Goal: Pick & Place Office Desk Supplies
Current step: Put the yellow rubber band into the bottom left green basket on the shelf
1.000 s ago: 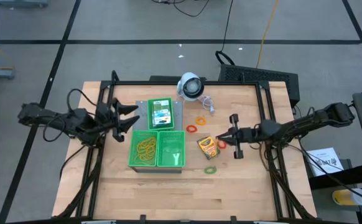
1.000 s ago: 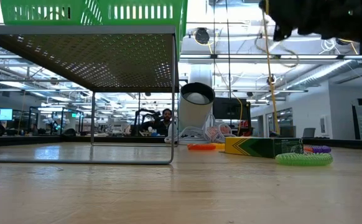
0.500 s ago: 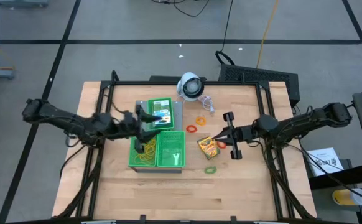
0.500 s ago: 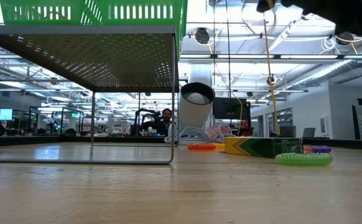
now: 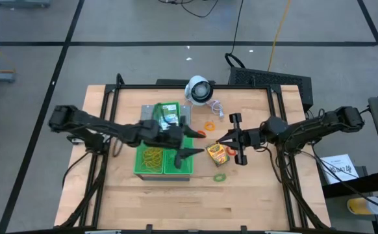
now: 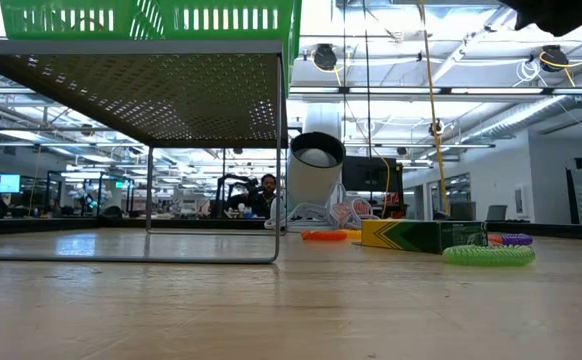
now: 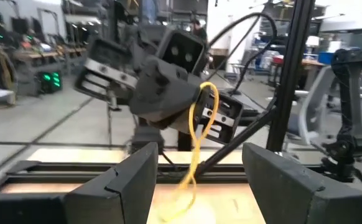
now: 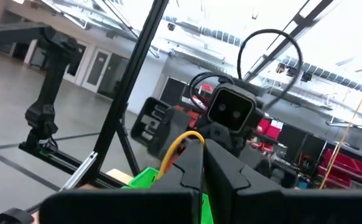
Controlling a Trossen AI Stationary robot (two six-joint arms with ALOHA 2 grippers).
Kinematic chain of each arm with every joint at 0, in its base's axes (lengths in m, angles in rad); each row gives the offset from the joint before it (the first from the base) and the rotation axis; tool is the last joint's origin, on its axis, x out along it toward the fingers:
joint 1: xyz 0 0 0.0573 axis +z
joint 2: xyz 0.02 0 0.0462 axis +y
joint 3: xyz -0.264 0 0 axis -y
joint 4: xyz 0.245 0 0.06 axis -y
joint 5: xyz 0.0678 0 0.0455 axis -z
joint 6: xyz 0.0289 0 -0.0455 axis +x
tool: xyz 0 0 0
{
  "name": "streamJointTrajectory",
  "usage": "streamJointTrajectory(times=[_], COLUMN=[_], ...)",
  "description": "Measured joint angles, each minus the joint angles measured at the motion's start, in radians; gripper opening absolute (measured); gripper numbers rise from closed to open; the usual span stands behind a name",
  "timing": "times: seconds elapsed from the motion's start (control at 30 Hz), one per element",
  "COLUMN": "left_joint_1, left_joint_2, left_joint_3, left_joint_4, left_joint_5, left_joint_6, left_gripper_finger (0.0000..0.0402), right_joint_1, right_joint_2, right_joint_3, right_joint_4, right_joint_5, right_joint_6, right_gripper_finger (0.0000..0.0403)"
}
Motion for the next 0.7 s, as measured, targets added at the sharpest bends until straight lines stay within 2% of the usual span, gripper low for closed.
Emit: streamJointTrajectory(times=[0.23,0.4,0.53,0.7], left_joint_1=[0.034,0.04,0.04,0.04], left_joint_2=[0.153,0.218,0.224,0.218], left_joint_3=[0.126,0.171,0.179,0.179], left_joint_4=[-0.003,-0.016,-0.015,-0.01], left_joint_5=[0.159,0.16,0.163,0.221], left_joint_6=[-0.091,-0.097,-0.095,-0.094], left_gripper_finger=[0.0244,0.0244,0.0244,0.0244], right_joint_1=[0.0,0.0,0.0,-0.002], right_joint_2=[0.0,0.001,0.001,0.001], right_joint_3=[0.007,0.007,0.007,0.007], right_joint_4=[-0.01,-0.015,-0.039,-0.047], right_joint_5=[-0.001,-0.052,-0.05,-0.015], right_joint_6=[-0.008,0.012,-0.001,-0.033], right_gripper_finger=[0.0,0.0,0.0,0.0])
